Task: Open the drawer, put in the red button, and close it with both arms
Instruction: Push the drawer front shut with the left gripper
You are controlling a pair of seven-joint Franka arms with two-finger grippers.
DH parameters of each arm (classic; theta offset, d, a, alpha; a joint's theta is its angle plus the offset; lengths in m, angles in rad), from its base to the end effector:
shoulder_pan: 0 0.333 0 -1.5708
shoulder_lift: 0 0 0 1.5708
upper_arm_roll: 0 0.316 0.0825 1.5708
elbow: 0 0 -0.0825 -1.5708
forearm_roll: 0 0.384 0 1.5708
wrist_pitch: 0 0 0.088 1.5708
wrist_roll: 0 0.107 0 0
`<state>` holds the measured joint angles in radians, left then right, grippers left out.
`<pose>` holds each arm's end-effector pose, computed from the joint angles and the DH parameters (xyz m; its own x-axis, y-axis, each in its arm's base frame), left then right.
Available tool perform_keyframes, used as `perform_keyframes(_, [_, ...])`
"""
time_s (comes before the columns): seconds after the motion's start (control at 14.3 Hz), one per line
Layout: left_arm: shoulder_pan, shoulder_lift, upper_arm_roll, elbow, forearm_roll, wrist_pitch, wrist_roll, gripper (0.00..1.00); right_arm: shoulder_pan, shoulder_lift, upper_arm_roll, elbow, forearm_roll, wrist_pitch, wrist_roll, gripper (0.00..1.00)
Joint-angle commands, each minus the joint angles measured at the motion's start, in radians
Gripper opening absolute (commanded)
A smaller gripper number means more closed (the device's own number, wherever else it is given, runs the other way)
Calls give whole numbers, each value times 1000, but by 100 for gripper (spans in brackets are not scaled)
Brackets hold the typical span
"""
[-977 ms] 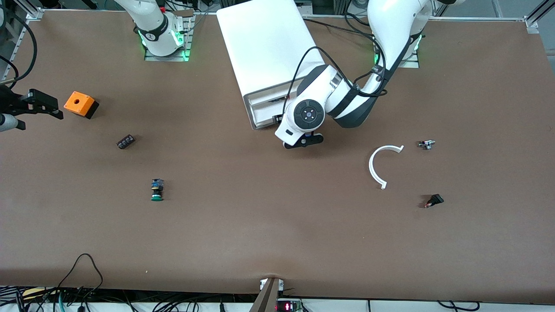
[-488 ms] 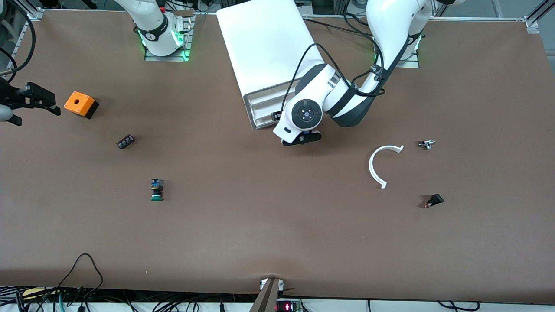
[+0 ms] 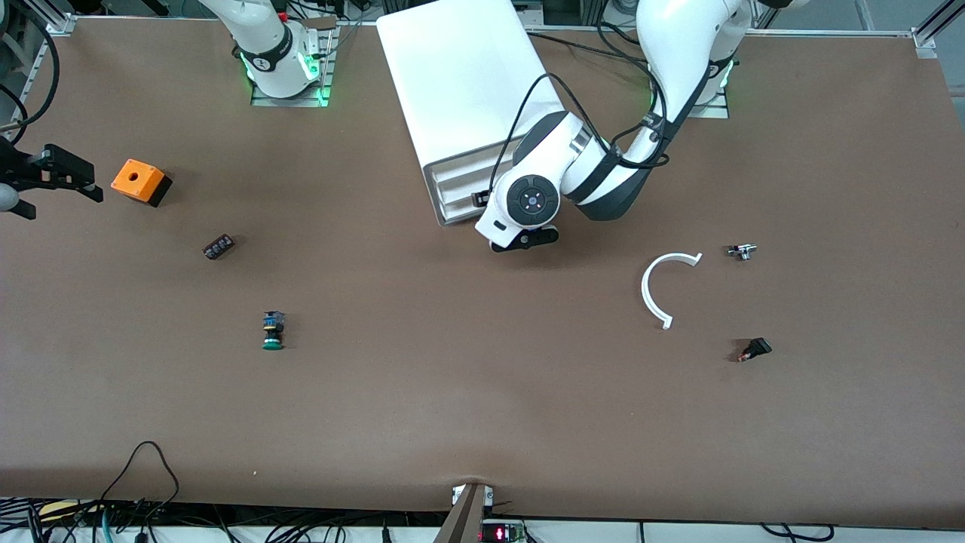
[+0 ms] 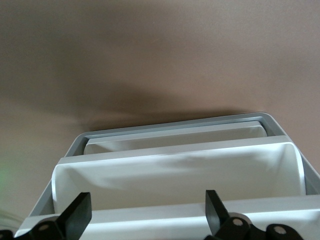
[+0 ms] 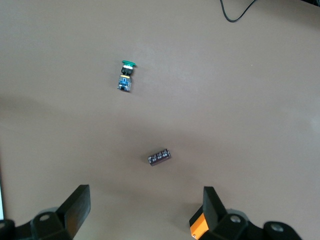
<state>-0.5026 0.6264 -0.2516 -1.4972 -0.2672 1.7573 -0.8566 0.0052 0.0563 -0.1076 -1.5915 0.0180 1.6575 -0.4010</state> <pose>0.4887 -0.4570 0.2945 0.8394 0.1954 -0.5071 0.2108 -0.9771 -0.0276 0.5756 -0.0557 0.5906 0.9560 0.2929 0.0139 0.2930 -0.9561 -0.0071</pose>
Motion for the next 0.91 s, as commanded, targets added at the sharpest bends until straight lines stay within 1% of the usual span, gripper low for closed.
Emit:
perform_keyframes(0.0, [-2, -10, -1, -8, -24, -21, 7, 100, -2, -23, 2, -11, 5, -1, -9, 100])
perform_keyframes(0.35, [10, -13, 0, 6, -23, -39, 11, 100, -2, -18, 6, -13, -7, -10, -12, 100])
perform_keyframes(0.49, [25, -37, 6, 11, -12, -45, 14, 100, -2, -18, 6, -13, -7, -12, -12, 100])
perform_keyframes(0.77, [111, -80, 14, 20, -4, -58, 76, 100, 1, -9, 8, -8, -12, -8, -12, 100])
perform_keyframes(0.84, [128, -85, 18, 23, 17, -77, 86, 100, 2, -9, 9, -8, -13, -7, -12, 100])
